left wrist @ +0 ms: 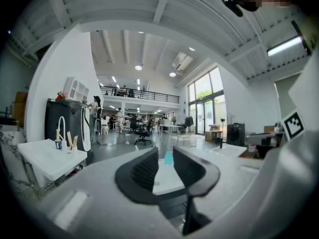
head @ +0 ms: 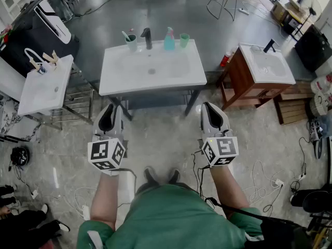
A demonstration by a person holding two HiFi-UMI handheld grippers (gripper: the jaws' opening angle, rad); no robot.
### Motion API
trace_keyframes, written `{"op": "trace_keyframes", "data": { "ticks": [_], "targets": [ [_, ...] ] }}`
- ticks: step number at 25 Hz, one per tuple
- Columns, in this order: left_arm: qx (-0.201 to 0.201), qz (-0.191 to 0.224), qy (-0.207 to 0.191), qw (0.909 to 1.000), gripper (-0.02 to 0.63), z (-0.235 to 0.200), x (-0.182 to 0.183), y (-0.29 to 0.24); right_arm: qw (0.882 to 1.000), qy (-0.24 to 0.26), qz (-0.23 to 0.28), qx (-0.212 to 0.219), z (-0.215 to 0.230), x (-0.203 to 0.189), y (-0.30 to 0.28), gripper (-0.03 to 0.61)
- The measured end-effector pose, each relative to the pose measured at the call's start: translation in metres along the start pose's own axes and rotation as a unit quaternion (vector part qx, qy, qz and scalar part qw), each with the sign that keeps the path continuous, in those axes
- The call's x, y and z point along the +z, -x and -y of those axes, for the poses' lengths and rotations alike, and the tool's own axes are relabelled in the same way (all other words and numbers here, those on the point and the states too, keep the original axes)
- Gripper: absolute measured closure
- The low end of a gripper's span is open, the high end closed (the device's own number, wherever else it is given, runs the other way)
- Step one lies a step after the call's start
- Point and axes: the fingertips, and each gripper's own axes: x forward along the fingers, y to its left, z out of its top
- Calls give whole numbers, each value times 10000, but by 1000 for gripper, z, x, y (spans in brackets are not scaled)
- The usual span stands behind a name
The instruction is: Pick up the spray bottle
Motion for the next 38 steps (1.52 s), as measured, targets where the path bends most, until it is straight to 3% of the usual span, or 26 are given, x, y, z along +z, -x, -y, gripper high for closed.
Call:
{"op": "trace_keyframes", "data": {
  "ticks": [14,18,22,28,38],
  "targets": [
    [-24,65,193,9998,524,-60,0,5,9996,-82,-92,-272,-29,4,-30,565],
    [-94,145,227,9996,475,-83,2,7,9993,-77,-84,-355,-44,9,-43,484],
    [-219,169,269,9993,429,-107,1,10,9988,-23,-56,-477,-64,16,-53,479],
    [-407,150,391,9983,423,-145,-7,6,9975,51,-5,-707,-87,25,-68,480],
    [-353,-36,409,9985,425,-170,-26,-38,9970,-128,-110,-755,-69,6,-122,480]
  ]
}}
